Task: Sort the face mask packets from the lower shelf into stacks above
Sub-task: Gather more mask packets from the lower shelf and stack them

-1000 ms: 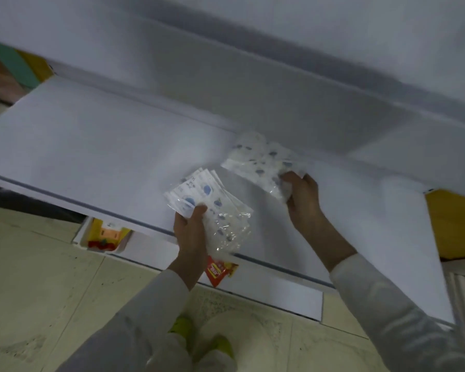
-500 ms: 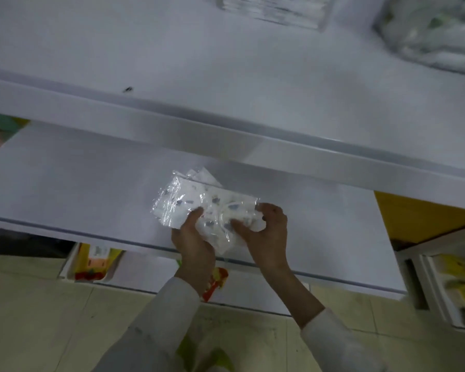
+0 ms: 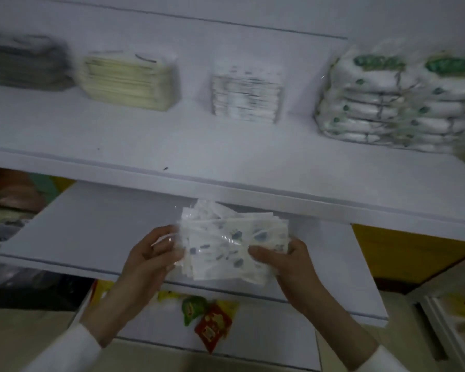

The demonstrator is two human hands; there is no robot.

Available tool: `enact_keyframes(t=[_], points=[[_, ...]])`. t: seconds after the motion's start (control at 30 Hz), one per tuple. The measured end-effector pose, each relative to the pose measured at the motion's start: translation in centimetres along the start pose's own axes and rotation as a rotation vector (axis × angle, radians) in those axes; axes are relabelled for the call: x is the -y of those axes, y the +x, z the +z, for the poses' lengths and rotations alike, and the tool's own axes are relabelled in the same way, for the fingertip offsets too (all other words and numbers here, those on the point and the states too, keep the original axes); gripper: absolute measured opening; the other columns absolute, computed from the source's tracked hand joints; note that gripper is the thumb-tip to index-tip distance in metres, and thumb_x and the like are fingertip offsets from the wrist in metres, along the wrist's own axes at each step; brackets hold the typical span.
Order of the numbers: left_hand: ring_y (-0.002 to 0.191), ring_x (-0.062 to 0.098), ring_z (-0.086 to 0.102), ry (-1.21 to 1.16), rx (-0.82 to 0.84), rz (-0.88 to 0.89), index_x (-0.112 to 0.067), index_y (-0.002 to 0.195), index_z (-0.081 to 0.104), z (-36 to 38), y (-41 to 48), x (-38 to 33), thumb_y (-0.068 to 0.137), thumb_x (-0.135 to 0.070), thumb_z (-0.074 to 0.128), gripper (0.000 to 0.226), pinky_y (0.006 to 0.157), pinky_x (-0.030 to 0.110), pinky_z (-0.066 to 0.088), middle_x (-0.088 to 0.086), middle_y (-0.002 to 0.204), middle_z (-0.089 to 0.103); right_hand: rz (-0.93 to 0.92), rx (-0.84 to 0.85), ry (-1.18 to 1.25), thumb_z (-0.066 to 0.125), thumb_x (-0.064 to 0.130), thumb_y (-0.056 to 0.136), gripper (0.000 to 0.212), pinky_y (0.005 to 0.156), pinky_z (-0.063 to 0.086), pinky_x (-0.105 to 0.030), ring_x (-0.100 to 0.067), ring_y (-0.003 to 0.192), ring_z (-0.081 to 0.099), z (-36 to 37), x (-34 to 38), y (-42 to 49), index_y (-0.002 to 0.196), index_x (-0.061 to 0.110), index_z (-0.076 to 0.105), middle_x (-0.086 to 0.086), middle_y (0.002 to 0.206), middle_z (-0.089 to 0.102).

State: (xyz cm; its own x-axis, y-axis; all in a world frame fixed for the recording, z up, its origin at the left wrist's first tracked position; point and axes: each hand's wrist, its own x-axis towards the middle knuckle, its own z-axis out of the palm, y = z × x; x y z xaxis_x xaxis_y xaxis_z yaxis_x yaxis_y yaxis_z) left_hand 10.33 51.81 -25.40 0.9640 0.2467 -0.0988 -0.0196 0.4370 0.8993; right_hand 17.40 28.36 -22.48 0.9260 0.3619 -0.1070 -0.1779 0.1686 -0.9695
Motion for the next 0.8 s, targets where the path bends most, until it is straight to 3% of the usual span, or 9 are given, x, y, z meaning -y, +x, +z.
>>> enact_keyframes(t=[0.1,0.2,0.27,0.33,0.43,0.53,0.67,0.8], points=[[0.062,0.016,0.049,0.282,0.265,0.093,-0.025,0.091,0.072,1.1,-2.2,-5.8,0.044,-0.026,0.093,0.052,0.071,0.02,0.049,-0.002,0.065,0.054,-0.096,0.102,-0.077,0.082,0.007,0.061,0.023,0.075,0.058,-0.041,-0.034,0.087,0.071,-0.1,4.5,-2.8,0.083,0.009,0.078,-0.017,0.094,0.073],[0.073,0.014,0.062,0.342,0.391,0.203,-0.026,0.098,0.071,4.6,-3.1,-10.9,0.044,-0.042,0.091,0.059,0.074,0.024,0.054,0.002,0.075,0.065,-0.222,0.102,-0.046,0.083,0.009,0.054,0.031,0.075,0.058,-0.042,-0.034,0.087,0.071,0.3,8.9,-3.3,0.084,0.007,0.077,-0.017,0.094,0.073],[0.082,0.011,0.065,0.364,0.434,0.292,-0.02,0.104,0.068,7.0,-2.2,-13.4,0.048,-0.037,0.089,0.062,0.075,0.023,0.054,-0.003,0.084,0.068,-0.31,0.064,-0.045,0.078,0.01,0.055,0.03,0.075,0.058,-0.041,-0.033,0.086,0.071,0.6,11.6,-2.1,0.085,0.007,0.075,-0.015,0.092,0.074],[0.089,0.014,0.066,0.413,0.393,0.355,-0.019,0.109,0.062,8.6,0.2,-14.9,0.051,-0.021,0.081,0.062,0.078,0.025,0.053,-0.003,0.092,0.07,-0.401,0.034,-0.068,0.076,0.007,0.059,0.034,0.078,0.058,-0.041,-0.033,0.089,0.07,0.9,13.7,0.0,0.093,0.003,0.07,-0.014,0.093,0.074],[0.096,0.022,0.066,0.574,0.171,0.462,-0.011,0.108,0.057,10.8,4.8,-15.4,0.058,-0.012,0.081,0.055,0.088,0.033,0.053,0.012,0.103,0.068,-0.456,-0.001,-0.169,0.077,0.001,0.07,0.036,0.082,0.057,-0.039,-0.03,0.091,0.07,1.0,15.5,3.5,0.104,-0.004,0.066,-0.014,0.096,0.073],[0.081,0.01,0.063,0.562,0.007,0.484,-0.009,0.102,0.055,12.4,8.5,-14.4,0.07,0.008,0.074,0.041,0.068,0.013,0.049,0.002,0.091,0.064,-0.389,-0.01,-0.303,0.077,0.002,0.075,0.034,0.074,0.056,-0.026,-0.016,0.088,0.071,0.3,15.6,6.4,0.107,0.004,0.065,0.0,0.092,0.074],[0.082,0.016,0.053,0.67,-0.01,0.443,-0.01,0.103,0.055,12.2,10.7,-12.4,0.07,0.006,0.074,0.041,0.061,0.009,0.042,0.004,0.094,0.061,-0.342,-0.15,-0.368,0.085,0.017,0.067,0.056,0.091,0.053,-0.035,-0.02,0.102,0.062,-1.3,14.6,8.2,0.117,0.021,0.059,-0.006,0.111,0.066],[0.086,0.005,0.054,0.645,0.015,0.406,-0.012,0.113,0.047,12.6,10.8,-11.4,0.072,0.009,0.071,0.052,0.063,0.002,0.043,-0.003,0.1,0.056,-0.319,-0.229,-0.274,0.083,0.015,0.069,0.057,0.09,0.05,-0.026,-0.019,0.108,0.062,-1.4,13.8,8.2,0.118,0.012,0.054,-0.003,0.113,0.067]])
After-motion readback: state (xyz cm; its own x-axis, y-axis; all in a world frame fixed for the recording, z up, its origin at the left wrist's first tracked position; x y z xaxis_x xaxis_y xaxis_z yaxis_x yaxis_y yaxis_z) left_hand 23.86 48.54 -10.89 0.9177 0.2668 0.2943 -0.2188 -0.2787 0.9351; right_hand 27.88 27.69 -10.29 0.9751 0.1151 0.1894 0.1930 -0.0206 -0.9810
